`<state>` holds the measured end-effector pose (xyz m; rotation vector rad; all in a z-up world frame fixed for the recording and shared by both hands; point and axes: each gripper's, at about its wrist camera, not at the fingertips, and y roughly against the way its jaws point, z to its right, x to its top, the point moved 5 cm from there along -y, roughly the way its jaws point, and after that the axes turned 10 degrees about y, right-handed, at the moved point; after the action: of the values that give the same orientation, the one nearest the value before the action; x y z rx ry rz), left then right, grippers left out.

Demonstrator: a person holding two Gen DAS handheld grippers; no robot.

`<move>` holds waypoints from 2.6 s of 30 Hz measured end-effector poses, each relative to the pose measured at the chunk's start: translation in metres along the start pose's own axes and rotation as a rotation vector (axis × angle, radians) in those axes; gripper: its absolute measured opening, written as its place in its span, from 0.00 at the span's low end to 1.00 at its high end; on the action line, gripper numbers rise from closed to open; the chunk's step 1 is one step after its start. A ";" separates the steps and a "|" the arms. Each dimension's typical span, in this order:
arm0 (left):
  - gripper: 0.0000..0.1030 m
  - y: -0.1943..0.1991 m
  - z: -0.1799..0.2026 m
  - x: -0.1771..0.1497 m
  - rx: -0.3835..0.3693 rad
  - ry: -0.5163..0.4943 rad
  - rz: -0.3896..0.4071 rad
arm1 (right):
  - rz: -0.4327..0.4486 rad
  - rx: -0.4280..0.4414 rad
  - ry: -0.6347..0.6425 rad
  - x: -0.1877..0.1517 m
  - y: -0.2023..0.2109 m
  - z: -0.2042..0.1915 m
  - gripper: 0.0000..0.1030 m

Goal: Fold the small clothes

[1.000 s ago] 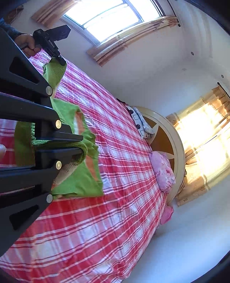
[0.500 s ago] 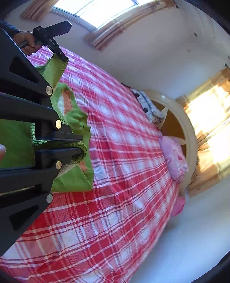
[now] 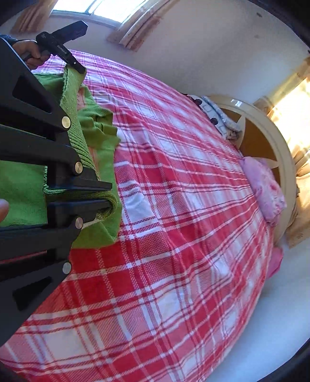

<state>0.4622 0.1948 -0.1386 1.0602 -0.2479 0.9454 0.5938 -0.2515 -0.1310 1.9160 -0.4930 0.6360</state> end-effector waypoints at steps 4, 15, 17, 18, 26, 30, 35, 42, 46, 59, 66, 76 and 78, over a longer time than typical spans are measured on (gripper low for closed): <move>0.19 0.003 -0.003 0.008 0.062 -0.012 0.056 | 0.034 -0.081 0.017 0.013 -0.006 0.010 0.60; 0.60 0.056 0.006 -0.032 0.071 -0.115 0.106 | 0.054 -0.188 0.285 -0.046 0.041 -0.025 0.66; 0.64 0.061 0.006 -0.050 0.083 -0.139 0.088 | 0.034 -0.216 0.284 -0.062 0.048 -0.019 0.66; 0.64 0.062 0.005 -0.058 0.099 -0.144 0.076 | 0.017 -0.209 0.265 -0.068 0.051 -0.014 0.66; 0.64 0.081 -0.010 -0.097 -0.016 -0.050 0.009 | -0.052 -0.140 0.207 -0.125 0.082 0.006 0.54; 0.62 0.084 -0.006 -0.108 -0.074 -0.025 -0.026 | -0.072 -0.073 0.188 -0.142 0.084 -0.003 0.50; 0.49 0.087 -0.005 -0.120 -0.090 -0.049 -0.035 | -0.096 -0.068 0.183 -0.163 0.079 -0.003 0.41; 0.32 0.092 -0.013 -0.123 -0.043 -0.035 -0.015 | -0.074 -0.049 0.156 -0.170 0.086 -0.002 0.36; 0.59 0.100 -0.019 -0.120 0.021 -0.050 0.044 | -0.063 -0.044 0.165 -0.172 0.089 -0.003 0.36; 0.10 0.084 -0.019 -0.121 -0.121 0.001 -0.080 | -0.039 -0.068 0.238 -0.169 0.097 -0.017 0.11; 0.10 0.103 -0.015 -0.126 -0.128 -0.026 -0.112 | -0.033 -0.051 0.254 -0.175 0.117 -0.024 0.10; 0.11 0.090 -0.026 -0.147 -0.064 -0.049 -0.156 | -0.053 -0.046 0.174 -0.183 0.105 -0.002 0.20; 0.11 0.092 -0.027 -0.149 -0.064 -0.055 -0.157 | -0.024 -0.090 0.178 -0.179 0.114 -0.004 0.42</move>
<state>0.2957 0.1504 -0.1821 1.0317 -0.2350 0.7631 0.3865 -0.2838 -0.1620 1.7596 -0.3791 0.7488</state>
